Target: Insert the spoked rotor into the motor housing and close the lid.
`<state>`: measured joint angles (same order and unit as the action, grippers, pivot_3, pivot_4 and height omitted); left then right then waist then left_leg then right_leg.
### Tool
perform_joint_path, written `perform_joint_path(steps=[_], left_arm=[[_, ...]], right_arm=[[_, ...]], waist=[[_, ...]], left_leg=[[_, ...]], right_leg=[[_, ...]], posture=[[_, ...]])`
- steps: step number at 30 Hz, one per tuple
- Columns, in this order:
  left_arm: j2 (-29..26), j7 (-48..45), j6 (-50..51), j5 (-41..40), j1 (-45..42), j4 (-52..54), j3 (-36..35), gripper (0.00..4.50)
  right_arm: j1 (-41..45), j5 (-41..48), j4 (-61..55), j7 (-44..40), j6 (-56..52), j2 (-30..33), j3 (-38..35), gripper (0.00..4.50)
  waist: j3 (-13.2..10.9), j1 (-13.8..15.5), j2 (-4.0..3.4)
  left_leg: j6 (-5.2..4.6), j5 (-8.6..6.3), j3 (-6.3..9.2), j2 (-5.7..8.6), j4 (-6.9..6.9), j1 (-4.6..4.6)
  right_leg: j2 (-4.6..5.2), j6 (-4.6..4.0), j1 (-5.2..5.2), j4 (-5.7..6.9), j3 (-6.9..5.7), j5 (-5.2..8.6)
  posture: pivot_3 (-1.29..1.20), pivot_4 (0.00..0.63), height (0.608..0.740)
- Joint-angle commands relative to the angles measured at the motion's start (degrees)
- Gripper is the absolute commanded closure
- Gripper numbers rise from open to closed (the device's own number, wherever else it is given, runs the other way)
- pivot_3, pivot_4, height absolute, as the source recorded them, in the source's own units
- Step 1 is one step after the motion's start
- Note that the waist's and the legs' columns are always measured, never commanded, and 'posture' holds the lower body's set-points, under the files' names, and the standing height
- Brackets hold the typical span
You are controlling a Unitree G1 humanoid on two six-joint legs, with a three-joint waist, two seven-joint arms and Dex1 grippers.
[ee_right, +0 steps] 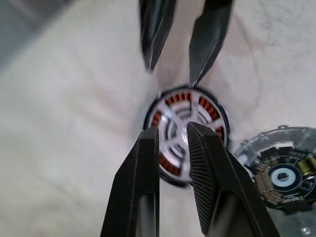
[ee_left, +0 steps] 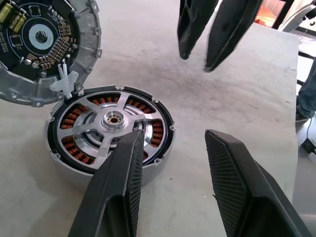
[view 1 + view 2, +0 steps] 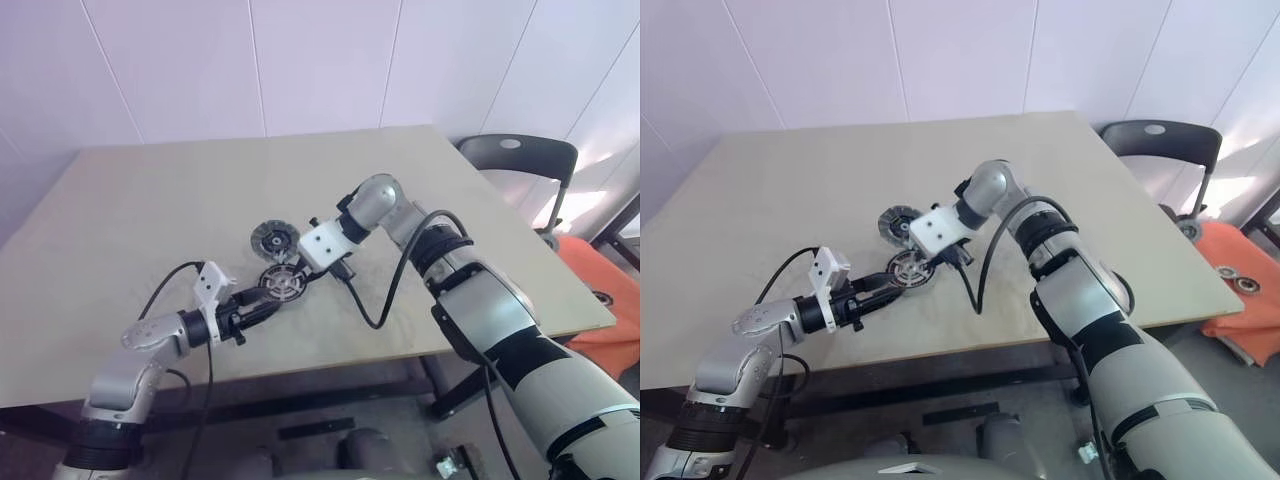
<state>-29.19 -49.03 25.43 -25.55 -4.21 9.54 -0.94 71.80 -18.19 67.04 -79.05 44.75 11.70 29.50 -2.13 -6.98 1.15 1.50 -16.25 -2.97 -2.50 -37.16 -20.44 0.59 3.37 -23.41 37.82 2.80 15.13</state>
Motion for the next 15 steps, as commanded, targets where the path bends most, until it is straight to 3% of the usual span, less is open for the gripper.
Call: perform_joint_path(steps=[1,6,15], left_arm=[[-0.7,-0.63,-0.79,-0.5,-1.34,0.88,-0.72,2.38],[-0.95,-0.53,-0.58,-0.53,-1.68,0.81,-1.38,2.38],[-0.89,0.12,-0.49,-0.7,-0.2,1.97,-1.6,2.38]], right_arm=[[0.89,-8.54,1.49,12.81,9.62,1.18,4.2,3.54],[2.67,-20.05,4.24,29.53,12.84,1.46,11.04,3.54],[4.19,-25.26,7.49,37.64,12.73,-0.28,14.1,3.54]], waist=[[0.0,0.0,0.0],[-0.01,-0.01,-0.01],[-0.01,0.02,-0.01]], left_leg=[[0.0,0.0,-0.01,0.01,0.0,0.0],[0.0,0.0,-0.02,0.0,0.02,0.01],[0.0,0.01,-0.02,0.0,0.01,0.02]], right_leg=[[0.01,0.0,0.0,0.0,0.01,0.0],[0.02,-0.06,-0.03,0.0,0.06,0.03],[0.02,-0.14,-0.01,0.0,0.06,0.07]], posture=[[0.0,0.0,0.74],[0.0,0.0,0.74],[0.0,0.0,0.74]])
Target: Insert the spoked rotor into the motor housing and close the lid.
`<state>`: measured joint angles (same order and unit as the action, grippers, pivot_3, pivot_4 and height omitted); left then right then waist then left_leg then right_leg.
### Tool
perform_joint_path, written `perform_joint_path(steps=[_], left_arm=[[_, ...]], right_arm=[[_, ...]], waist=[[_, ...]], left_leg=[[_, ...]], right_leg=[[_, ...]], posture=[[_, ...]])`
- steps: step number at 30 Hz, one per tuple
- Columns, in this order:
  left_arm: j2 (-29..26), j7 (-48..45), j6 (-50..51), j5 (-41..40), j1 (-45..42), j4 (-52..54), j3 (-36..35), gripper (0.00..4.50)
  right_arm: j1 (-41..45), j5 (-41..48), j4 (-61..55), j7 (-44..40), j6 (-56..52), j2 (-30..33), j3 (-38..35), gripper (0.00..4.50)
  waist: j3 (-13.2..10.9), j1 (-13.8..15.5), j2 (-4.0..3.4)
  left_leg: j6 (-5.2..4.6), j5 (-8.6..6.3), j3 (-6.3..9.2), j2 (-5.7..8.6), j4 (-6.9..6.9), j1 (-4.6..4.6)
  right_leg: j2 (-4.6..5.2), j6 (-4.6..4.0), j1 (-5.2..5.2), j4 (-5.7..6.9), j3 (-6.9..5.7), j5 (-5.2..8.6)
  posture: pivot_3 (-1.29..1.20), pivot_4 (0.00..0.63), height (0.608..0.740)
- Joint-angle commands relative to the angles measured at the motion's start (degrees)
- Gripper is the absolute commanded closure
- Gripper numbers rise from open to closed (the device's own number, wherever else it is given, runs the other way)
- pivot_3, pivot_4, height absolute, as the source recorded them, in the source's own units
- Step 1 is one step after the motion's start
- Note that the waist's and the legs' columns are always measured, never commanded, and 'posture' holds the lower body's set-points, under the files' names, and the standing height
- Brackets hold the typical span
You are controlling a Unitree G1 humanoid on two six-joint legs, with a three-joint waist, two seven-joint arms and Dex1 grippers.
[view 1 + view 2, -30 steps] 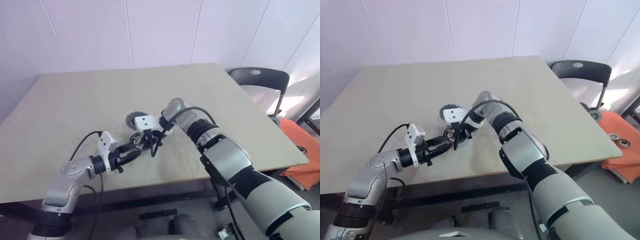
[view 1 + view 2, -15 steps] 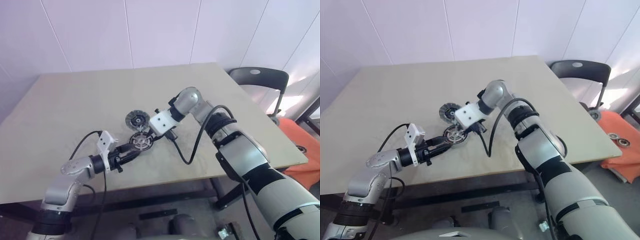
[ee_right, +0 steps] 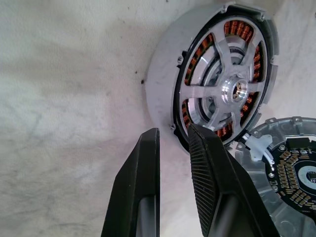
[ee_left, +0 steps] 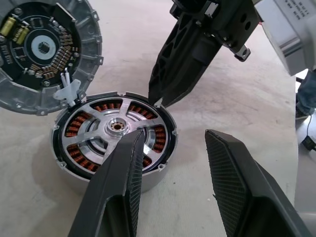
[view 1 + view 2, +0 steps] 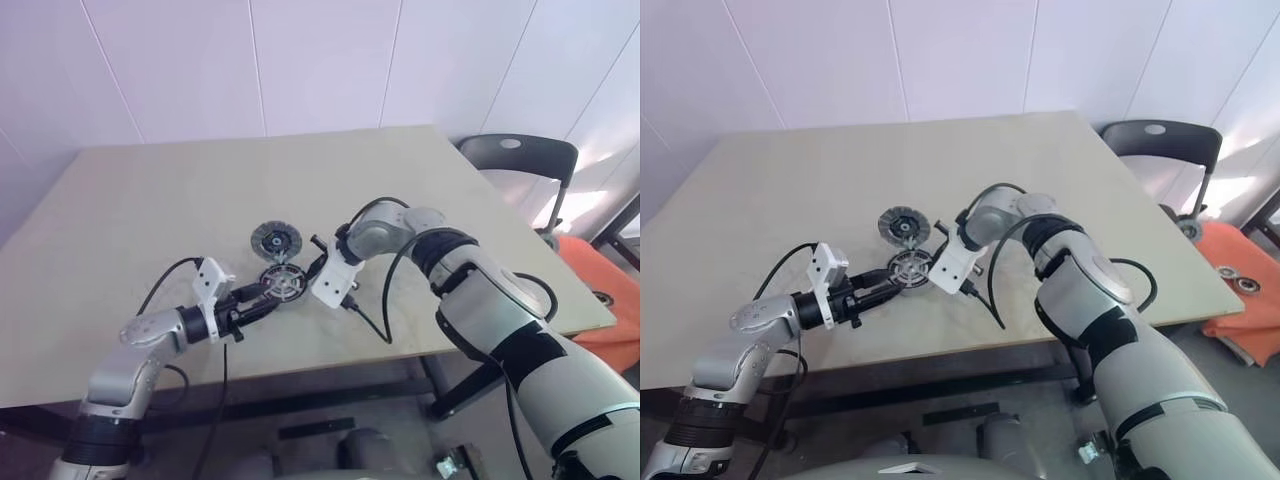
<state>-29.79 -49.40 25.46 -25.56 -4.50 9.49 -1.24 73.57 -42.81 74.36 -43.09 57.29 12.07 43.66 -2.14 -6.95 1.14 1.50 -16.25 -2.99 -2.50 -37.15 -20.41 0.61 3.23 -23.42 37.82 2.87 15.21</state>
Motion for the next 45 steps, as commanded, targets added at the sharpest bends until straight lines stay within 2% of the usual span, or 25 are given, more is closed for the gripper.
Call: perform_joint_path(steps=[1,22,26,34,39,42,45], left_arm=[[-0.29,0.56,-0.5,-0.72,0.19,2.09,-1.33,2.38],[0.43,1.64,-0.79,-0.67,0.48,2.21,-0.98,2.38],[0.48,1.85,-0.83,-0.7,0.72,2.34,-1.0,2.38],[0.53,2.01,-0.91,-0.8,0.79,2.36,-0.98,2.38],[0.67,1.89,-1.11,-0.69,0.51,1.97,-0.76,2.38],[0.89,1.78,-1.31,-0.48,0.16,1.48,-0.54,2.38],[1.04,1.6,-1.47,-0.32,-0.1,1.09,-0.38,2.38]], right_arm=[[2.52,-0.81,0.3,1.98,0.2,-0.78,0.0,3.54],[2.42,-3.52,1.01,4.08,0.37,-3.21,1.61,3.54],[2.36,-3.78,1.01,5.42,0.56,-3.38,1.68,4.32],[2.68,-1.95,1.18,3.99,0.3,-4.44,0.46,4.35],[2.75,3.09,1.77,-5.13,-2.25,-5.14,-3.27,4.35],[2.25,8.17,1.99,-16.37,-6.64,-5.58,-7.17,4.35],[1.44,14.44,1.49,-31.64,-15.13,-6.07,-11.86,4.35]], waist=[[0.0,-0.02,0.0],[0.0,-0.14,0.0],[0.01,-0.28,0.01],[0.01,-0.33,0.01],[0.0,-0.3,0.0],[-0.01,-0.01,0.01],[-0.01,0.41,0.01]], left_leg=[[0.0,0.0,0.0,0.0,0.0,0.0],[0.0,0.0,0.01,-0.02,0.0,0.02],[0.0,0.0,0.01,-0.03,0.0,0.06],[-0.01,0.0,0.0,-0.05,-0.01,0.08],[0.0,0.0,0.01,-0.05,0.0,0.06],[0.0,0.0,0.04,-0.04,0.01,0.01],[0.0,0.0,0.08,-0.01,-0.01,-0.01]], right_leg=[[0.0,0.05,0.0,0.0,0.0,-0.03],[-0.02,0.1,0.01,0.02,0.0,-0.06],[-0.03,0.1,0.03,0.03,0.0,-0.06],[-0.05,0.1,0.02,0.08,0.0,-0.06],[-0.06,0.1,0.01,0.08,-0.01,-0.06],[-0.05,0.11,0.0,0.05,-0.04,-0.06],[-0.01,0.12,0.06,-0.02,-0.1,-0.07]], posture=[[0.0,0.0,0.74],[0.0,0.0,0.74],[0.0,0.0,0.74],[0.0,0.0,0.74],[0.0,0.0,0.74],[0.0,0.0,0.74],[0.0,0.0,0.74]])
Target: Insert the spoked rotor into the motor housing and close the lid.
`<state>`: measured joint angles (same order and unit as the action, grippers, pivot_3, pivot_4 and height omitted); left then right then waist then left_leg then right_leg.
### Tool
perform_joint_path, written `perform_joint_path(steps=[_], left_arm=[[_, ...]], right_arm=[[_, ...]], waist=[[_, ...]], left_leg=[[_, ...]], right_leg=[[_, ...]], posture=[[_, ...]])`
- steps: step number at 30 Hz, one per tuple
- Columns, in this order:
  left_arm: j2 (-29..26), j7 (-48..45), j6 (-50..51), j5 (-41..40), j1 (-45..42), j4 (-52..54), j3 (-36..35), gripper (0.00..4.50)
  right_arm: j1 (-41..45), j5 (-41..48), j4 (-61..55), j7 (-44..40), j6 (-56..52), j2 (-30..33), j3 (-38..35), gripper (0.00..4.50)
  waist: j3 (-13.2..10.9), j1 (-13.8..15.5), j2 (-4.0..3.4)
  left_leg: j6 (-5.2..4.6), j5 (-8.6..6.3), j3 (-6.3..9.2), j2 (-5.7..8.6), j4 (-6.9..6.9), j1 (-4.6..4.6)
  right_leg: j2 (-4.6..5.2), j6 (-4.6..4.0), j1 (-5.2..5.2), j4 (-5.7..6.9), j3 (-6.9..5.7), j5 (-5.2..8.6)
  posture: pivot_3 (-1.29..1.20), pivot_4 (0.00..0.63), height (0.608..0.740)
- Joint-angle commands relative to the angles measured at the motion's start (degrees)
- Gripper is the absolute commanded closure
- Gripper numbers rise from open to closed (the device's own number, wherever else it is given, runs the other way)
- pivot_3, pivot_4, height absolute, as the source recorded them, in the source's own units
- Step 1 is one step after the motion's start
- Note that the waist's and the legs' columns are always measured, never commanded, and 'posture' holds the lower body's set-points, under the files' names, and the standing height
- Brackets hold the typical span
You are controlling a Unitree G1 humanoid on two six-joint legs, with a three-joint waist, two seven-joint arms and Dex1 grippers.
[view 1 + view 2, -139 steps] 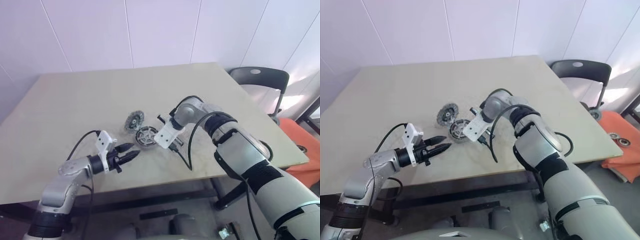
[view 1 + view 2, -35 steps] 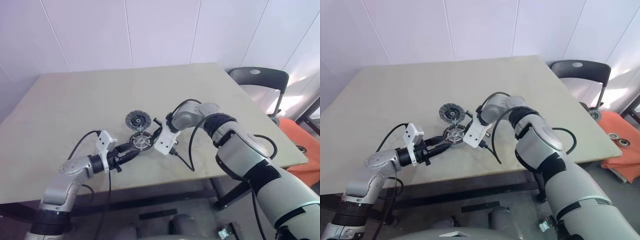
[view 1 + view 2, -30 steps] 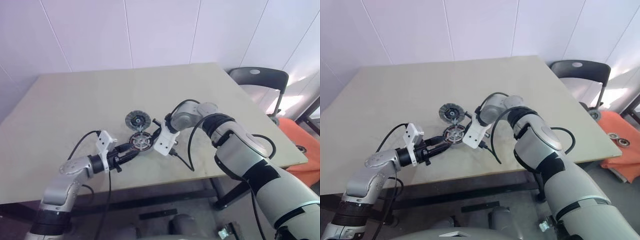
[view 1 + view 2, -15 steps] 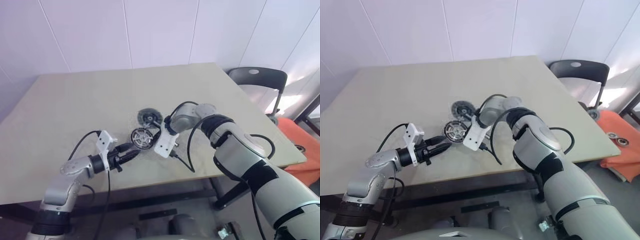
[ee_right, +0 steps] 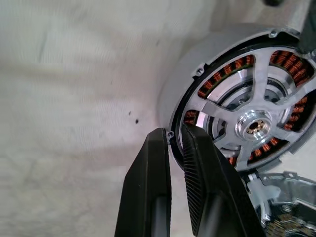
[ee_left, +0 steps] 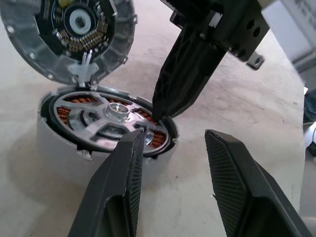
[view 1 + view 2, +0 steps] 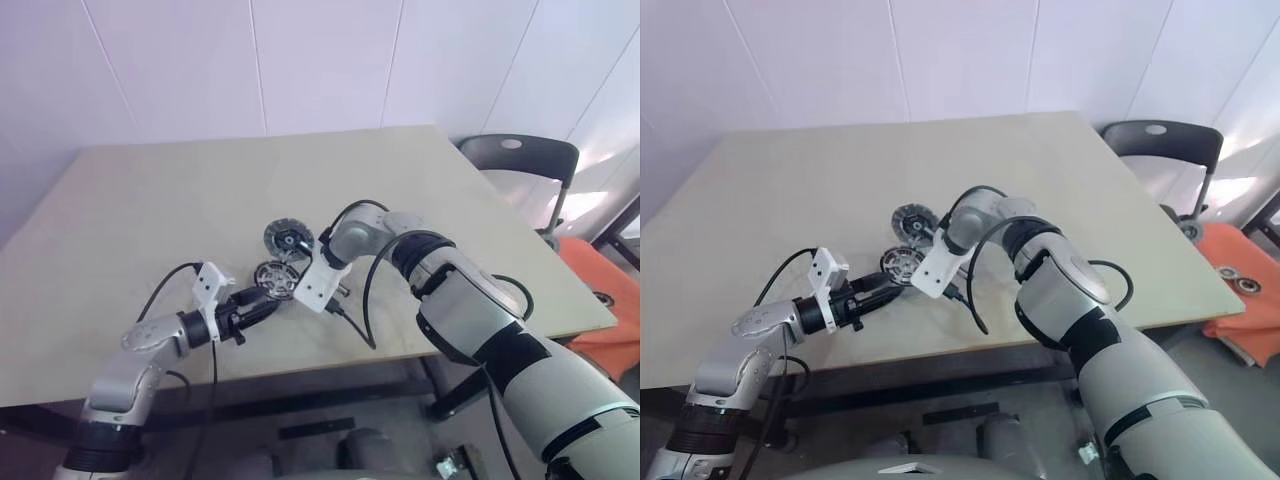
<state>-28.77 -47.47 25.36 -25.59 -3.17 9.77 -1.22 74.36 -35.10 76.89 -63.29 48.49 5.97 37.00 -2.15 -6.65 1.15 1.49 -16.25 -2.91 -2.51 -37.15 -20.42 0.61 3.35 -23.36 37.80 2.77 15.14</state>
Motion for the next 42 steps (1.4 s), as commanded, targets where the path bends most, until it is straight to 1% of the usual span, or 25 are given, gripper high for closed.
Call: perform_joint_path(steps=[1,2,4,9,10,12,13,16,21,25,30,35,39,42], left_arm=[[0.1,-0.38,-1.43,-0.2,-1.61,0.62,-0.29,2.38],[0.14,-0.47,-1.46,-0.15,-1.76,0.48,-0.21,2.38],[0.23,-0.67,-1.54,-0.05,-2.05,0.18,-0.08,2.38],[0.32,-1.26,-1.78,0.25,-2.91,-0.86,0.32,2.38],[0.33,-1.39,-1.84,0.28,-3.13,-1.15,0.37,2.38],[0.36,-1.73,-2.08,0.36,-3.69,-1.8,0.63,2.38],[0.39,-1.87,-2.2,0.38,-3.94,-2.08,0.78,2.38],[0.57,-2.16,-2.48,0.57,-4.69,-2.93,1.22,2.38],[0.76,-2.39,-2.49,0.74,-5.23,-3.33,1.51,2.38],[0.39,-2.43,-2.38,0.5,-4.43,-2.68,1.02,2.38],[0.11,-1.95,-2.14,0.26,-3.22,-1.7,0.41,2.38],[0.09,-1.5,-2.07,0.18,-2.55,-1.15,0.09,2.38],[0.34,-0.95,-2.02,0.11,-2.16,-0.64,0.22,2.38],[0.56,-0.54,-2.22,0.14,-1.71,-0.36,0.5,2.38]], right_arm=[[0.46,8.34,-1.4,-16.02,-9.44,0.03,-6.41,4.35],[0.31,9.43,-2.07,-19.11,-11.47,0.26,-7.2,4.35],[0.26,10.66,-3.22,-22.36,-15.97,0.71,-8.26,4.35],[-0.12,9.95,-5.26,-24.98,-23.53,3.06,-7.7,4.35],[-0.3,9.27,-5.81,-24.86,-24.5,3.75,-7.11,4.35],[-0.32,5.01,-6.76,-21.73,-27.21,5.57,-3.86,4.35],[-0.48,4.56,-7.01,-21.8,-28.43,5.96,-3.33,4.35],[-1.47,5.68,-8.38,-24.46,-30.17,6.35,-3.33,4.35],[-2.37,7.31,-10.18,-24.16,-34.03,4.34,-4.16,4.35],[-2.92,7.97,-11.27,-23.71,-34.91,2.97,-4.43,4.35],[-3.68,9.26,-13.78,-22.87,-31.44,1.96,-4.57,4.35],[-3.36,10.45,-14.49,-22.5,-31.07,0.19,-5.13,4.35],[-2.69,9.93,-13.21,-19.66,-33.32,-1.39,-5.35,4.35],[-1.61,9.61,-11.23,-16.42,-37.22,-2.66,-5.9,4.35]], waist=[[0.0,0.37,0.0],[0.0,0.65,0.0],[-0.01,1.07,-0.02],[-0.02,1.3,-0.04],[-0.02,1.31,-0.04],[-0.02,1.32,-0.04],[-0.02,1.31,-0.04],[-0.02,1.34,-0.03],[0.0,1.18,-0.01],[0.01,1.06,0.0],[0.0,1.04,-0.02],[-0.02,1.31,-0.03],[-0.02,0.99,-0.03],[-0.02,0.7,-0.03]], left_leg=[[0.0,0.0,0.0,0.0,-0.01,0.0],[0.0,0.0,0.01,0.01,-0.01,0.01],[0.0,0.0,0.02,0.01,-0.01,0.02],[0.01,0.0,0.07,0.02,-0.01,-0.01],[0.01,0.0,0.07,0.04,-0.01,-0.01],[0.01,0.0,0.07,0.08,-0.02,-0.01],[0.01,0.0,0.06,0.09,-0.03,0.0],[0.01,0.0,0.08,0.11,-0.15,0.09],[0.0,0.0,0.07,0.14,-0.23,0.1],[0.0,0.0,0.09,0.12,-0.18,0.12],[0.0,0.0,0.08,0.1,-0.18,0.14],[0.0,0.0,0.1,0.13,-0.16,-0.05],[0.0,-0.01,0.08,0.11,-0.08,-0.02],[0.0,0.0,0.08,0.0,-0.06,0.09]], right_leg=[[0.01,0.0,0.02,-0.02,-0.01,0.0],[0.01,0.0,0.04,-0.03,-0.01,0.0],[0.01,0.0,0.04,-0.03,-0.04,0.0],[0.02,-0.01,0.03,-0.03,-0.09,0.0],[0.01,-0.01,0.03,-0.03,-0.09,0.0],[0.03,-0.01,0.03,-0.04,-0.08,0.0],[0.04,-0.01,0.05,-0.04,-0.08,0.01],[0.04,-0.04,0.2,-0.02,-0.09,0.02],[0.03,-0.02,0.24,-0.02,-0.07,0.02],[-0.03,-0.01,0.22,-0.01,-0.07,0.01],[-0.05,-0.01,0.19,0.07,-0.07,0.01],[0.04,0.03,0.09,-0.03,-0.09,0.02],[0.04,0.03,0.09,-0.08,-0.07,0.02],[-0.03,0.01,0.09,0.02,-0.06,0.02]], posture=[[0.0,0.0,0.74],[0.0,0.0,0.74],[0.0,0.0,0.74],[0.0,0.0,0.74],[0.0,0.0,0.74],[0.0,0.0,0.74],[0.0,0.0,0.74],[0.0,0.0,0.74],[0.0,0.0,0.74],[0.0,0.0,0.74],[0.0,0.0,0.74],[0.0,0.0,0.74],[0.0,0.0,0.74],[0.0,0.0,0.74]])
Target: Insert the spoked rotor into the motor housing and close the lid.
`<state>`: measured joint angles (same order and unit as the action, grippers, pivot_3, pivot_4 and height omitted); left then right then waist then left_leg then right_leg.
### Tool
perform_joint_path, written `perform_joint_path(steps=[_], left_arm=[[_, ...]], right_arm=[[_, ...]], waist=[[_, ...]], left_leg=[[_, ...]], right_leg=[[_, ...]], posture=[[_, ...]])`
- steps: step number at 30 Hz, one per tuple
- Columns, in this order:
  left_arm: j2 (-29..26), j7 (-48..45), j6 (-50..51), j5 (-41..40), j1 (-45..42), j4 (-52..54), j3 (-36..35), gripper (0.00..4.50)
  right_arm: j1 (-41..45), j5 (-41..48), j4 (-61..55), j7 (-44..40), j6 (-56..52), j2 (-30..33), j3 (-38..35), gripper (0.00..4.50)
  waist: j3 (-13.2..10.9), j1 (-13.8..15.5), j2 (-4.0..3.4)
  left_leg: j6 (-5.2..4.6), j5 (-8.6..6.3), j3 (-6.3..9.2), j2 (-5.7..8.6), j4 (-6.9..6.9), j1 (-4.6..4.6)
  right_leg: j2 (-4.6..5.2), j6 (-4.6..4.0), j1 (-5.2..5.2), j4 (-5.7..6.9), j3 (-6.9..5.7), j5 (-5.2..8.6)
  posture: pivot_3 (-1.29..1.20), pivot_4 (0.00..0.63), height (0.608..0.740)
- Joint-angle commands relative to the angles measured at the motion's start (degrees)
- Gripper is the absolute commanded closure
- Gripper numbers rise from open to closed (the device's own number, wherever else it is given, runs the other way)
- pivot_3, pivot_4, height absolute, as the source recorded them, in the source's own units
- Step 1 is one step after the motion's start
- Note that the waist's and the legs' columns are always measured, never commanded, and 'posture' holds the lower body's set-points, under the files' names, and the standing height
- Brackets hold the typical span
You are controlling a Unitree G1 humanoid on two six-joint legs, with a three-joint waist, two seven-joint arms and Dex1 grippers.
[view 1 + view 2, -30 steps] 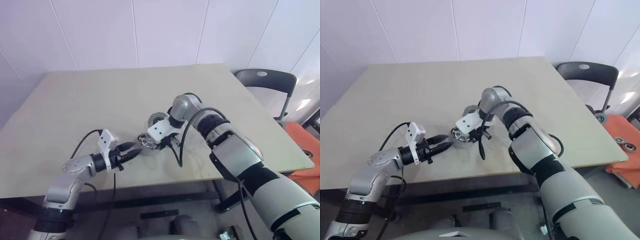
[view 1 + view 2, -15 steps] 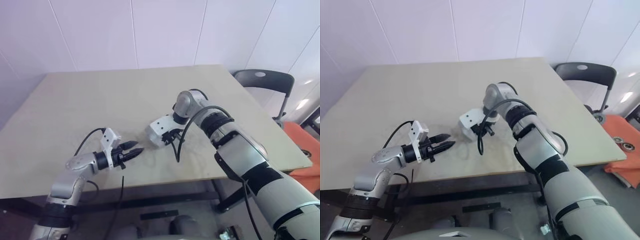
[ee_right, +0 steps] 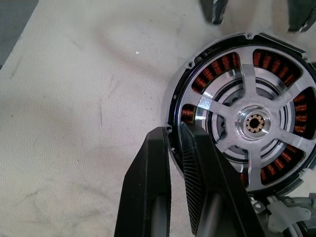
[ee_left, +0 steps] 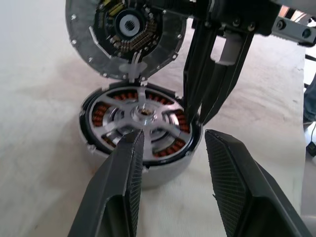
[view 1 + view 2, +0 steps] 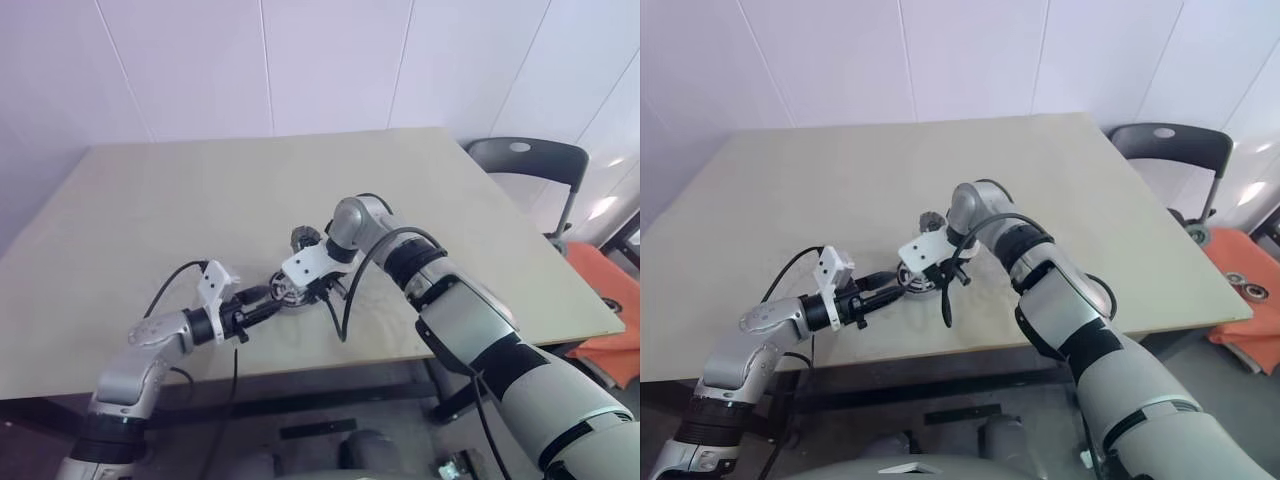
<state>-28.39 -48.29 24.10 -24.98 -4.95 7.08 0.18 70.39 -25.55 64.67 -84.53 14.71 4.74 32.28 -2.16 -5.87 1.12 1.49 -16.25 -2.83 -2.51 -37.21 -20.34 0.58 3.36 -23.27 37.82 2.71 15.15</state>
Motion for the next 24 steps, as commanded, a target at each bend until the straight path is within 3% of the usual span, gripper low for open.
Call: perform_joint_path(steps=[1,8,16,21,24], left_arm=[[0.24,0.36,-0.97,-0.49,0.14,2.37,-0.88,2.38],[0.57,0.64,-1.01,-0.48,0.35,2.54,-0.7,2.38],[0.46,0.49,-0.83,-0.56,-0.03,2.36,-0.6,2.38],[0.33,0.39,-0.67,-0.65,0.14,2.57,-0.63,2.38],[0.19,0.31,-0.57,-0.73,0.3,2.67,-0.72,2.38]], right_arm=[[2.77,0.05,1.69,5.73,-4.94,-1.85,-1.39,4.35],[4.47,0.54,4.02,8.69,-11.3,-3.79,-2.48,4.35],[3.22,-0.76,3.03,7.37,-5.47,-2.05,-0.86,4.35],[3.64,-0.01,3.7,7.57,-7.92,-2.84,-1.84,2.91],[3.68,0.71,2.68,6.33,-6.87,-2.49,-2.23,2.91]], waist=[[0.0,-0.12,0.0],[0.0,-0.11,0.0],[0.0,-0.05,0.0],[0.0,0.05,0.0],[0.0,0.05,0.0]], left_leg=[[0.0,0.0,0.01,-0.01,0.0,0.05],[0.0,0.01,0.21,0.08,-0.09,0.2],[0.0,0.02,0.21,0.13,-0.18,0.04],[0.0,0.02,0.22,0.11,-0.1,-0.04],[0.0,0.02,0.22,0.1,-0.05,-0.04]], right_leg=[[-0.03,-0.01,-0.01,0.09,0.0,0.0],[-0.16,-0.4,0.02,0.19,0.09,-0.01],[-0.33,-0.2,-0.06,0.09,0.19,-0.1],[-0.34,-0.19,-0.17,0.08,0.19,-0.1],[-0.34,-0.19,-0.18,0.07,0.2,-0.1]], posture=[[0.0,0.0,0.74],[0.0,0.0,0.74],[0.0,0.0,0.74],[0.0,0.0,0.74],[0.0,0.0,0.74]])
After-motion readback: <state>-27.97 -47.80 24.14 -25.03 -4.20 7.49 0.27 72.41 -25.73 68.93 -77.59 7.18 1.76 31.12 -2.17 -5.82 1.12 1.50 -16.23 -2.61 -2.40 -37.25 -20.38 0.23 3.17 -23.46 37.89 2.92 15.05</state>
